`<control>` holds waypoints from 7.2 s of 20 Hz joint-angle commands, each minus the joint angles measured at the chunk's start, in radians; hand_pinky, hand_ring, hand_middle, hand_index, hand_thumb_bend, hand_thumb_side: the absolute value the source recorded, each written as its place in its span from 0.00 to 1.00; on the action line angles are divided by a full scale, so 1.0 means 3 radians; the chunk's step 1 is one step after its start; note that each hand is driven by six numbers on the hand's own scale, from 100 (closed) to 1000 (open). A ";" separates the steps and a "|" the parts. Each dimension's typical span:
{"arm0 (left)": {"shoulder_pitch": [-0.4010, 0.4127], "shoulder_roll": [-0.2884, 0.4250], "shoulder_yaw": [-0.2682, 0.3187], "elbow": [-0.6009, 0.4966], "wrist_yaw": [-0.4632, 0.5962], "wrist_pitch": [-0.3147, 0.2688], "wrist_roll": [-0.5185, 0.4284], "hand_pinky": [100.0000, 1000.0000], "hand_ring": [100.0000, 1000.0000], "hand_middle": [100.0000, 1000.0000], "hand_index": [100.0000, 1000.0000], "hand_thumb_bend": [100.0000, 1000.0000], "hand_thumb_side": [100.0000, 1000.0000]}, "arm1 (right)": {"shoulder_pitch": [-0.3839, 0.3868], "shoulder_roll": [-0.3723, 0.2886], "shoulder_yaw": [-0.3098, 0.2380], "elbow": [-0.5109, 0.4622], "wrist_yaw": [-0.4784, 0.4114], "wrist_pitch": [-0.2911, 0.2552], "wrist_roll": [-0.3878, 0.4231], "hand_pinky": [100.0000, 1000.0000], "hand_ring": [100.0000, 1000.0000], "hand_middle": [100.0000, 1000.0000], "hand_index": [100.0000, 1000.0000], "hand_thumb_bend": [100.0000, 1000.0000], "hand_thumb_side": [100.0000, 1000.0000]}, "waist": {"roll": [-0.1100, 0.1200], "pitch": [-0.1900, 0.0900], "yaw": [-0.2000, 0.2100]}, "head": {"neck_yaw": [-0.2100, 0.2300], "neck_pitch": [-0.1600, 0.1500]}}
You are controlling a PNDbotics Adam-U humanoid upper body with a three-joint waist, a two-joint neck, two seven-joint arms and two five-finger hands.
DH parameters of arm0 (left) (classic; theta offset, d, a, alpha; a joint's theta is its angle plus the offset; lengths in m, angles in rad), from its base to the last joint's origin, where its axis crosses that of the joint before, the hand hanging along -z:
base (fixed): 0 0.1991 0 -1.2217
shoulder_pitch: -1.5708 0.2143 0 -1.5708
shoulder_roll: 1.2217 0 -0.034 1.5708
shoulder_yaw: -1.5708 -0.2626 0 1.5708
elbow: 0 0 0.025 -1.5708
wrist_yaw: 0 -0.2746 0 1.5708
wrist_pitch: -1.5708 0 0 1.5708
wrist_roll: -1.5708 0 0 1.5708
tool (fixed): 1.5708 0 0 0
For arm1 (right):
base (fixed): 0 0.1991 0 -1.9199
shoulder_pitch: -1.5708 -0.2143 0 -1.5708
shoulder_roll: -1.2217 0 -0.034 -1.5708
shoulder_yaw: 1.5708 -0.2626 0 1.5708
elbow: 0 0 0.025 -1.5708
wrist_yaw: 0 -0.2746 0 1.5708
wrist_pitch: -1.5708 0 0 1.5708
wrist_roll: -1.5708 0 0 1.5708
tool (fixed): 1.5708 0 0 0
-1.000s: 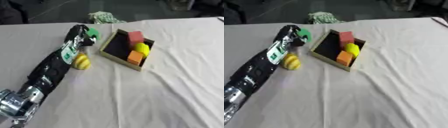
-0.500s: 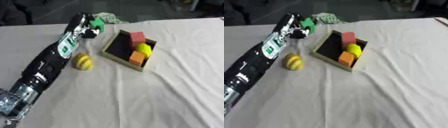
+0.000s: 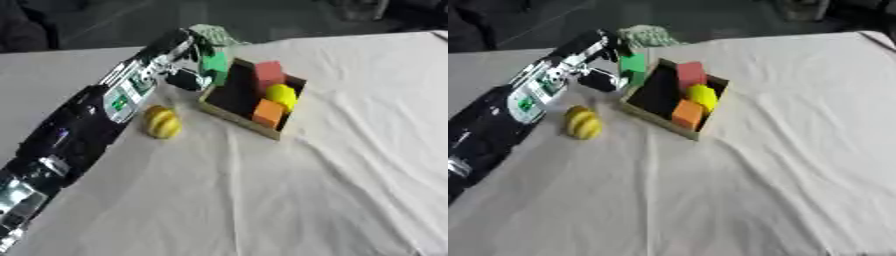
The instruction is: Pick up objects on the table and place them in the box.
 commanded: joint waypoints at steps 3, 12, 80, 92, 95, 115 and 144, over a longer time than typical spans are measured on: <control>-0.0065 -0.0071 0.0001 0.0083 -0.0158 -0.0161 -0.0034 0.66 0.62 0.53 0.65 0.03 0.03 | -0.0006 -0.0034 -0.0004 -0.0070 -0.0012 -0.0003 0.0021 0.70 0.72 0.73 0.89 0.00 0.39 | -0.0014 -0.0056 -0.0020 | 0.0005 0.0001; -0.0071 -0.0216 -0.0001 0.0274 -0.0305 -0.0141 0.0394 0.71 0.73 0.71 0.80 0.12 0.20 | 0.0000 -0.0026 0.0001 -0.0070 -0.0021 0.0002 0.0032 0.70 0.72 0.73 0.88 0.00 0.39 | -0.0010 -0.0052 -0.0052 | 0.0005 -0.0014; -0.0449 -0.0131 0.0494 0.0085 -0.1247 0.0074 -0.0396 0.54 0.44 0.42 0.61 0.03 0.00 | 0.0080 -0.0033 0.0022 -0.0070 -0.0024 0.0023 0.0098 0.71 0.72 0.74 0.89 0.00 0.39 | 0.0065 -0.0088 -0.0015 | -0.0071 0.0041; -0.0463 -0.0416 0.0321 0.0453 -0.1311 -0.0069 0.0257 0.66 0.58 0.55 0.72 0.09 0.00 | 0.0041 -0.0011 0.0048 -0.0070 -0.0091 0.0009 0.0153 0.71 0.72 0.74 0.89 0.00 0.39 | 0.0054 -0.0018 -0.0093 | -0.0034 -0.0006; -0.0460 -0.0428 0.0289 0.0503 -0.1372 -0.0067 0.0418 0.70 0.67 0.62 0.76 0.16 0.03 | 0.0035 -0.0008 0.0054 -0.0070 -0.0096 0.0007 0.0162 0.71 0.72 0.74 0.89 0.00 0.39 | 0.0051 -0.0013 -0.0104 | -0.0028 -0.0011; -0.0267 -0.0188 0.0382 -0.0110 -0.1121 -0.0175 0.0724 0.70 0.66 0.61 0.77 0.19 0.30 | 0.0061 0.0003 0.0021 -0.0070 -0.0072 0.0021 0.0150 0.71 0.72 0.74 0.89 0.00 0.39 | 0.0062 -0.0064 -0.0009 | -0.0146 -0.0005; 0.2489 -0.0961 0.1065 -0.2471 0.1372 0.0261 0.1929 0.67 0.60 0.55 0.72 0.00 0.39 | 0.0348 0.0164 0.0320 0.0017 -0.0337 0.0306 0.0184 0.68 0.71 0.74 0.89 0.00 0.43 | 0.0046 -0.0236 0.0737 | -0.0326 0.0165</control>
